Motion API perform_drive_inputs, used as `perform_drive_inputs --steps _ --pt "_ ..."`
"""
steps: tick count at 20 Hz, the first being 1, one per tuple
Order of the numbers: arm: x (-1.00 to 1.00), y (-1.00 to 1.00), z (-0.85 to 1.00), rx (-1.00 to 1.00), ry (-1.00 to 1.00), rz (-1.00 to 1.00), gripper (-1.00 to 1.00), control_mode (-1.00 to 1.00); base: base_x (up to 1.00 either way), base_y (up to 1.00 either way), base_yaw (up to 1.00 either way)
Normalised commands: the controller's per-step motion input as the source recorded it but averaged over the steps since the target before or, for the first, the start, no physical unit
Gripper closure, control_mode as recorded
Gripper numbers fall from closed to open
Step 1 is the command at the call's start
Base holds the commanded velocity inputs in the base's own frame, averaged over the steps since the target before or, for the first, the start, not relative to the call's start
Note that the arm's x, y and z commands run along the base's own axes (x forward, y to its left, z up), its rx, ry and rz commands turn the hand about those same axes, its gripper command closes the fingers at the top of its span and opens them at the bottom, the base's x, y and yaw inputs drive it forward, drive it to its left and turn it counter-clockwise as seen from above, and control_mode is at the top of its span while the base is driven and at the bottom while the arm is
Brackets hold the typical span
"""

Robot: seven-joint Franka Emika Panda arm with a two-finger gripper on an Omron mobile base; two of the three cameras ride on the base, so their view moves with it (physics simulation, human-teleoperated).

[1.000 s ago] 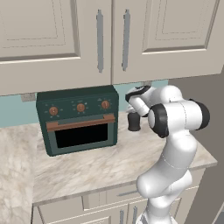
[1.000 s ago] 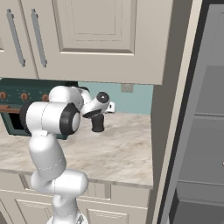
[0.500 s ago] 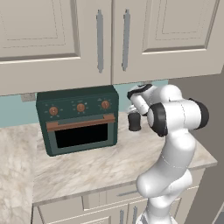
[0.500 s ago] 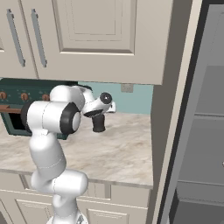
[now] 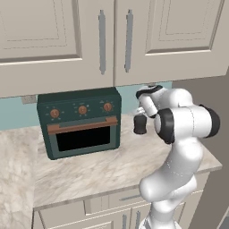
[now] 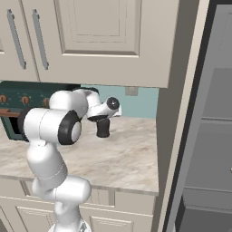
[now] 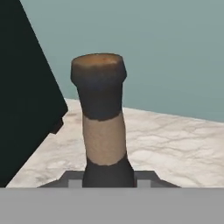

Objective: Place the beer and liquor on the top shelf of the fridge to keep them out of children's reach, and place the garlic on lower shelves for easy access.

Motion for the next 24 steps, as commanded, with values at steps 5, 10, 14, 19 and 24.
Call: perform_drive_inputs --steps 5,10,14,19,24 --pt "-0.8 -0.2 0.52 0.0 -0.06 0.0 1.0 -1.0 0.0 0.0 0.0" --pt "-0.76 -0.28 0.96 0.0 0.0 0.0 1.0 -1.0 0.0 0.0 0.0" --pt "-0.9 -0.26 0.98 -0.01 0.03 -0.03 1.0 -1.0 0.0 0.0 0.0" --pt "-1.0 -0.1 0.79 -0.05 0.03 -0.04 1.0 -1.0 0.0 0.0 0.0" --pt "-1.0 0.02 0.75 -0.1 0.01 0.0 1.0 -1.0 0.0 0.0 0.0"
